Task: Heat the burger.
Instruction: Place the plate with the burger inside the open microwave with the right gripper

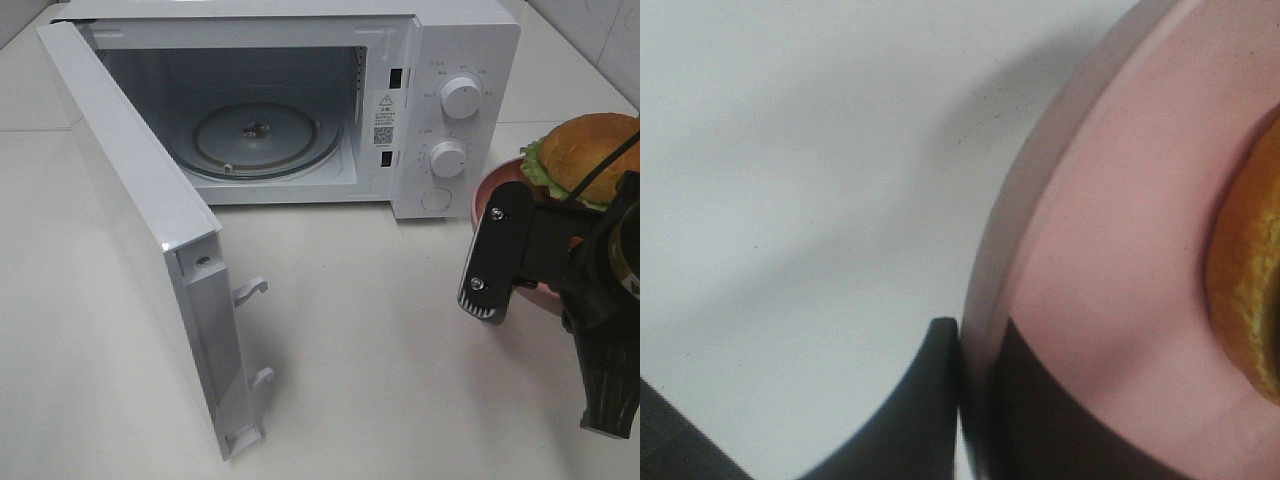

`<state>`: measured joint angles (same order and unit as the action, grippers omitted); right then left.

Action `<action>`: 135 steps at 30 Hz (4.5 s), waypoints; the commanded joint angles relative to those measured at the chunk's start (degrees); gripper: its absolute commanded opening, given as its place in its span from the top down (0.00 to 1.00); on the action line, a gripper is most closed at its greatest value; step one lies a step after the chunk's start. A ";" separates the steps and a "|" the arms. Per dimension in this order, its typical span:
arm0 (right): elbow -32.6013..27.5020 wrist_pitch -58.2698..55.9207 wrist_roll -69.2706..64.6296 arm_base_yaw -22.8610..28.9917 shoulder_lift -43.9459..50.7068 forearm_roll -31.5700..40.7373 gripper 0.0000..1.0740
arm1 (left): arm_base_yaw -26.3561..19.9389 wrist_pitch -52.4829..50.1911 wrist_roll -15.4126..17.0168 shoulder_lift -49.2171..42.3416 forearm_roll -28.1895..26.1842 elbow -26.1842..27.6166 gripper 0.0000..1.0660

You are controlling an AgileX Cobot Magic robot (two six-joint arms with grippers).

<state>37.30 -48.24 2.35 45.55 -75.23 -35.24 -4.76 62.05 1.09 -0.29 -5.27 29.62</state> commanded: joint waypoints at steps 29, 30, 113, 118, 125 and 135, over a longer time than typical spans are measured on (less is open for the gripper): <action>0.11 12.09 25.44 3.50 0.52 -3.72 0.97 | 0.06 -0.86 0.17 -0.97 -0.29 0.00 0.04; 0.11 12.09 25.44 3.50 0.52 -3.72 0.97 | 0.06 -0.86 0.17 -0.97 -0.29 0.00 0.04; 12.49 38.67 77.58 -5.67 -18.28 27.79 1.00 | 0.06 -0.86 0.17 -0.97 -0.29 0.00 0.04; 14.95 38.79 77.52 -5.39 -21.03 27.85 1.00 | 0.06 -0.86 0.17 -0.97 -0.29 0.00 0.04; 17.99 38.73 77.29 -5.39 -23.72 27.85 1.00 | 0.06 -0.86 0.17 -0.97 -0.29 0.00 0.04; 23.38 38.45 75.11 -5.39 -27.96 27.73 1.00 | 0.06 -0.86 0.17 -0.97 -0.29 0.00 0.04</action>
<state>58.44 -13.29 78.95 40.16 -102.79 -7.33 -4.76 62.05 1.09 -0.29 -5.27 29.62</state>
